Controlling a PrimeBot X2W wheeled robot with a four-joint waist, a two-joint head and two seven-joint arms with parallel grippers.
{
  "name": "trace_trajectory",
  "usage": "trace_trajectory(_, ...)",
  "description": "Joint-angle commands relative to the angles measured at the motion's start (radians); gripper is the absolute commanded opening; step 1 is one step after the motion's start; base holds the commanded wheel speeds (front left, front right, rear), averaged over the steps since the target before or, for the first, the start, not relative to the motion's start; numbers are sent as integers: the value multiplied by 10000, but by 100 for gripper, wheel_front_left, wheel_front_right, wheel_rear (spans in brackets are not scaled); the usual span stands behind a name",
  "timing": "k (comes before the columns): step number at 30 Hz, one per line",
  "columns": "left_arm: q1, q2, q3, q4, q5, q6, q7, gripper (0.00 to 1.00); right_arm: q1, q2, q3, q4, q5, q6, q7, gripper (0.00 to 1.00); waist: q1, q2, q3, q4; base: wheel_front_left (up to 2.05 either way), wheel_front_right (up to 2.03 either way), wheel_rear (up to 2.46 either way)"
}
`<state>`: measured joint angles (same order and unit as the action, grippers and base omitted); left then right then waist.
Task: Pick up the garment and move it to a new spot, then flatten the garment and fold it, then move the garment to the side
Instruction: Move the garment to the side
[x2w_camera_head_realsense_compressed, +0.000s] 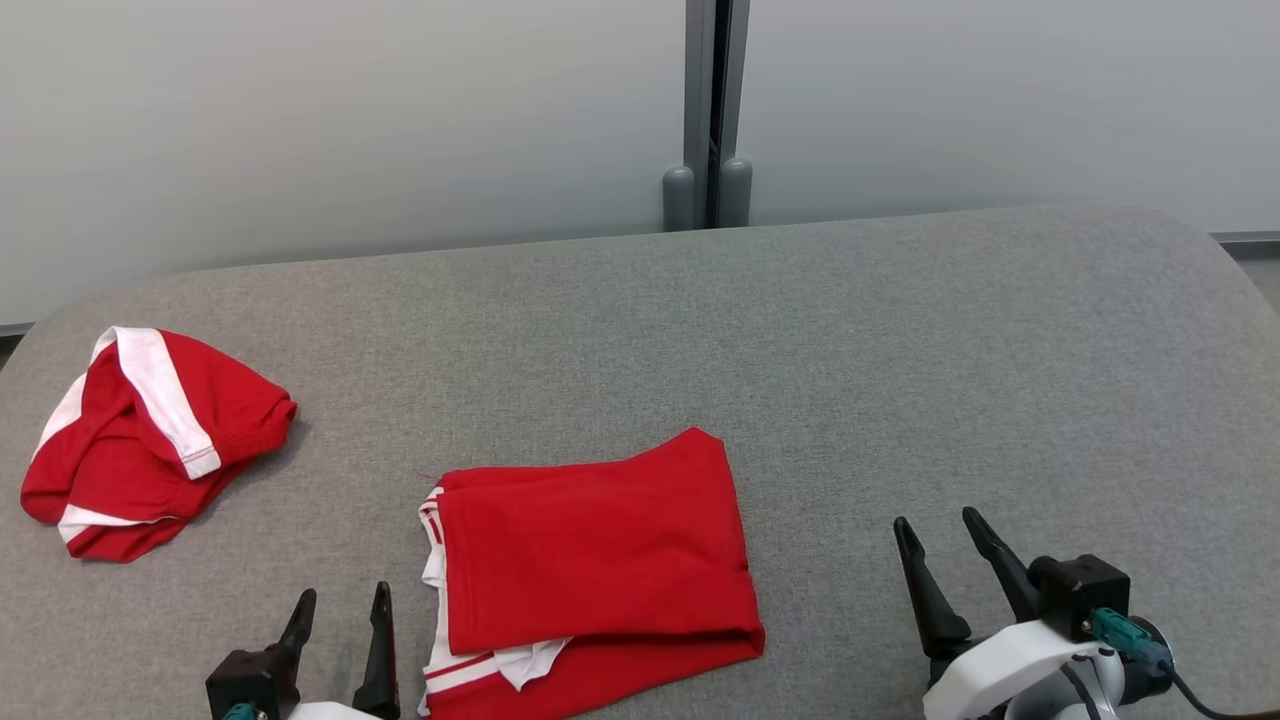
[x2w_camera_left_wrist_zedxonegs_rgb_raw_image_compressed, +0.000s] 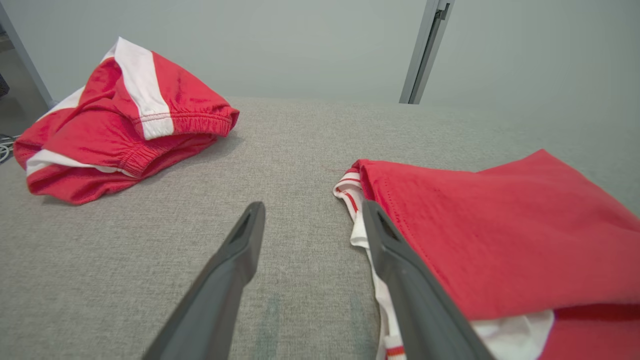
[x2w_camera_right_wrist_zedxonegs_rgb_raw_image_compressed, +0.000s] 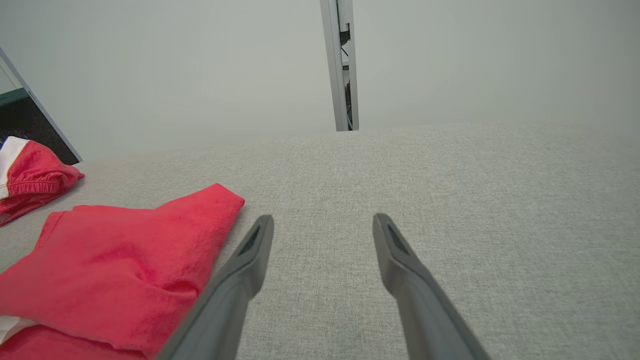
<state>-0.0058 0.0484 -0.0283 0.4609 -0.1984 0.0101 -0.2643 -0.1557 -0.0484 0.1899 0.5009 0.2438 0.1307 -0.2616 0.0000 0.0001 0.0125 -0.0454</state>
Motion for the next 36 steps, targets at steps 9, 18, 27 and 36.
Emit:
trace_trajectory(9,-302,47,-175,-152,-108,28,2,100,-265,-40,592,72,284,0,-46,100,0,-1,415,417,0,0,0)
trace_trajectory(18,-659,35,-591,-129,-42,-159,2,100,-1550,-59,1932,1577,1963,-1,-47,100,0,-1,1088,1664,0,0,0)
trace_trajectory(27,-714,36,-642,-342,10,-290,2,100,-2520,-60,2673,3281,3197,0,-47,37,0,-1,1421,2349,0,0,0)
trace_trajectory(36,-774,39,-646,-401,244,-456,2,100,-2717,-83,2273,3053,2996,-1,-25,0,0,-1,1380,1209,0,0,0)
